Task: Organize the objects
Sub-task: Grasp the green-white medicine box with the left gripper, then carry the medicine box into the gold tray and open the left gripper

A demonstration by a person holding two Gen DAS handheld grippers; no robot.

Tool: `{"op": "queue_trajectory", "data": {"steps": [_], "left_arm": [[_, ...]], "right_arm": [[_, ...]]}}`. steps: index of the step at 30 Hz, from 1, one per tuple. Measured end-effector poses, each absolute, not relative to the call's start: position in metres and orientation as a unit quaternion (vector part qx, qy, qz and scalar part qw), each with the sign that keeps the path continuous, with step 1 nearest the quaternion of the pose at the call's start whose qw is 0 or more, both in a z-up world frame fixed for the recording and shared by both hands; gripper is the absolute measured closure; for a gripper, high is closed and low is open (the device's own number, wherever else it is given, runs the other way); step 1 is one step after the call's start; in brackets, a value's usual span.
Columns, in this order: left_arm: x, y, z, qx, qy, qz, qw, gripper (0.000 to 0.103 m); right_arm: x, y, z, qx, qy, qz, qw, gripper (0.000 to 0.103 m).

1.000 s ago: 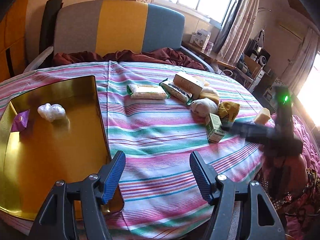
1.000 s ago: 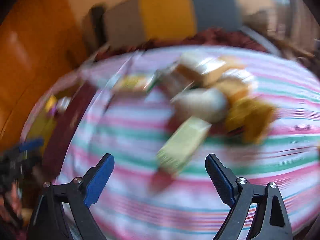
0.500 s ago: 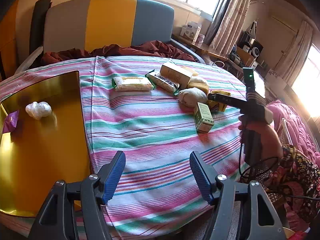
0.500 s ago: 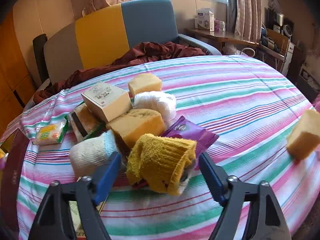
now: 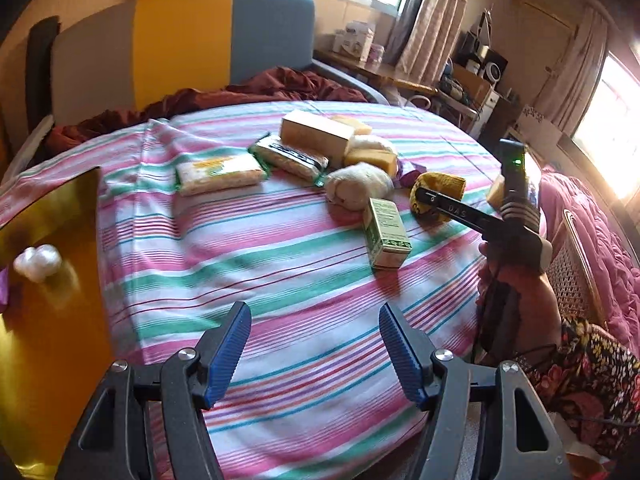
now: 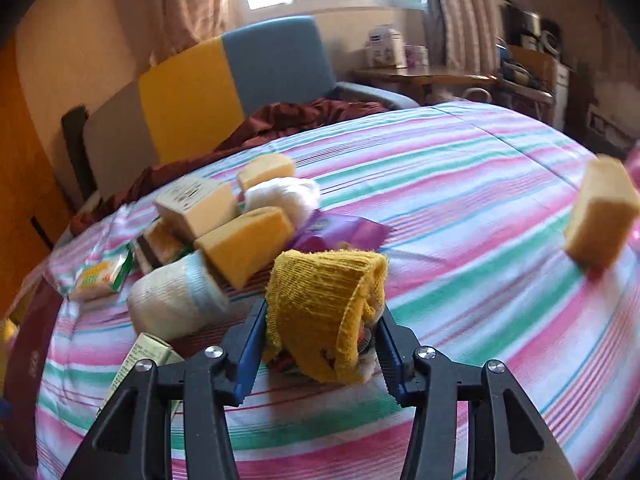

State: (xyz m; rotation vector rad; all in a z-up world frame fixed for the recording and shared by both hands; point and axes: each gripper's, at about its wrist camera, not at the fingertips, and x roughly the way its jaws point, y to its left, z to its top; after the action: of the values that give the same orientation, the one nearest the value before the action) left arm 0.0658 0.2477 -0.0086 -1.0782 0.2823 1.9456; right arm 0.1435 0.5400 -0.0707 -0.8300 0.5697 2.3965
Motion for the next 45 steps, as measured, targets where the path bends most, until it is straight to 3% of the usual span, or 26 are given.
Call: {"op": "queue_trajectory", "data": {"steps": [11, 19, 26, 45], "left_arm": [[0.068, 0.330, -0.018, -0.425, 0.136, 0.757, 0.477, 0.034], [0.058, 0.377, -0.054, -0.434, 0.175, 0.749, 0.469, 0.036], [0.056, 0.378, -0.063, -0.410, 0.195, 0.762, 0.461, 0.071], [0.060, 0.323, -0.056, -0.419, 0.139, 0.770, 0.460, 0.073]], "right_arm": [[0.149, 0.546, -0.078, -0.294, 0.232, 0.889, 0.265, 0.051], [0.149, 0.543, -0.079, -0.294, 0.223, 0.890, 0.270, 0.051], [0.148, 0.542, -0.080, -0.294, 0.218, 0.890, 0.272, 0.051], [0.142, 0.532, -0.079, -0.308, 0.181, 0.888, 0.290, 0.050]]}}
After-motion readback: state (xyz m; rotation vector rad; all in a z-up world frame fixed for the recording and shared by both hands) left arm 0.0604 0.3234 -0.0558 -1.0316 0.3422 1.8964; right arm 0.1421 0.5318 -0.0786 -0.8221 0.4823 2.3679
